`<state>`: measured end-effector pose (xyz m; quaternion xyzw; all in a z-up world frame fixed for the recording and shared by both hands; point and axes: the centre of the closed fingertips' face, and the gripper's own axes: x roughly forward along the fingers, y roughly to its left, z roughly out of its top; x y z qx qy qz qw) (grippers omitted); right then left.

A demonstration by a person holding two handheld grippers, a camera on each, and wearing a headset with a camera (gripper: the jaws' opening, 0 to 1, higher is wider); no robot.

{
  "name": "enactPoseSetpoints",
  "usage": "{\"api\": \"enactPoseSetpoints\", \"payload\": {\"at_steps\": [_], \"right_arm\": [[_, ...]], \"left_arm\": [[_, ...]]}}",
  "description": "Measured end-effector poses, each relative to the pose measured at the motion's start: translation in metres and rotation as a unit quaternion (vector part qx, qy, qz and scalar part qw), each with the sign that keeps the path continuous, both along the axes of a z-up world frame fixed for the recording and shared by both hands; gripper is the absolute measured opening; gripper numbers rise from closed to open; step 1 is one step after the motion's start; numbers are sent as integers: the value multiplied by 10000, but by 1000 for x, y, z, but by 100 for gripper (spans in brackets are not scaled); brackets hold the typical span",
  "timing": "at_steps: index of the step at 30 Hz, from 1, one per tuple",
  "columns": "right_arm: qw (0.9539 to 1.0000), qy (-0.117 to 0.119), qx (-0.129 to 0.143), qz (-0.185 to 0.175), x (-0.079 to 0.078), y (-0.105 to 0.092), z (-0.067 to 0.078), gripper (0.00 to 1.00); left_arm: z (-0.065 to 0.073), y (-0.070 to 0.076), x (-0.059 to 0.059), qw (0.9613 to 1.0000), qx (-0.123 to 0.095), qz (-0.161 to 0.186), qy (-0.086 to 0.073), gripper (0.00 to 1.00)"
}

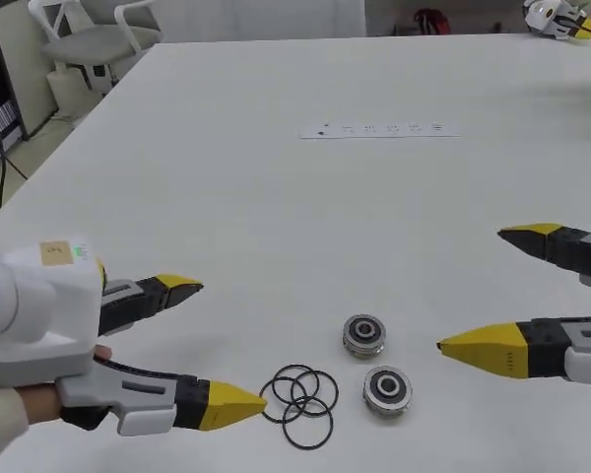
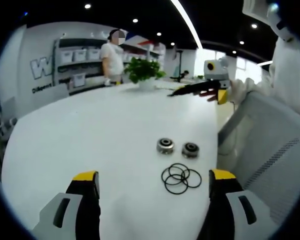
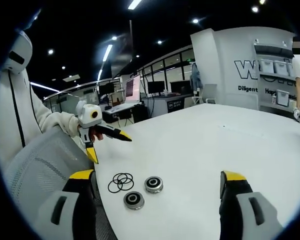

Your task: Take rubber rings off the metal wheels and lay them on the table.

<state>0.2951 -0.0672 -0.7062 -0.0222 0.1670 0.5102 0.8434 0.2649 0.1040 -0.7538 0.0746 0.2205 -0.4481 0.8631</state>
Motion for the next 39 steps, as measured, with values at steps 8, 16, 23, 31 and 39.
{"api": "enactPoseSetpoints", "payload": {"at_steps": [8, 16, 23, 31, 39], "right_arm": [[9986, 481, -185, -65, -7, -2, -28, 100], [9956, 808, -469, 58, -21, -2, -52, 100], [9933, 998, -570, 116, -29, -1, -66, 100], [9914, 1063, -745, 191, -35, -2, -73, 100], [9901, 1129, -805, 234, -38, -2, -77, 100]], "left_arm": [[-1, 0, -1, 10000, 10, -5, 26, 92], [-9, 1, -3, 9999, 49, -24, 125, 92], [-14, 2, -5, 9997, 73, -18, 224, 92], [-17, 1, -7, 9995, 107, -52, 277, 91], [-19, 1, -7, 9995, 131, -63, 286, 91]]}}
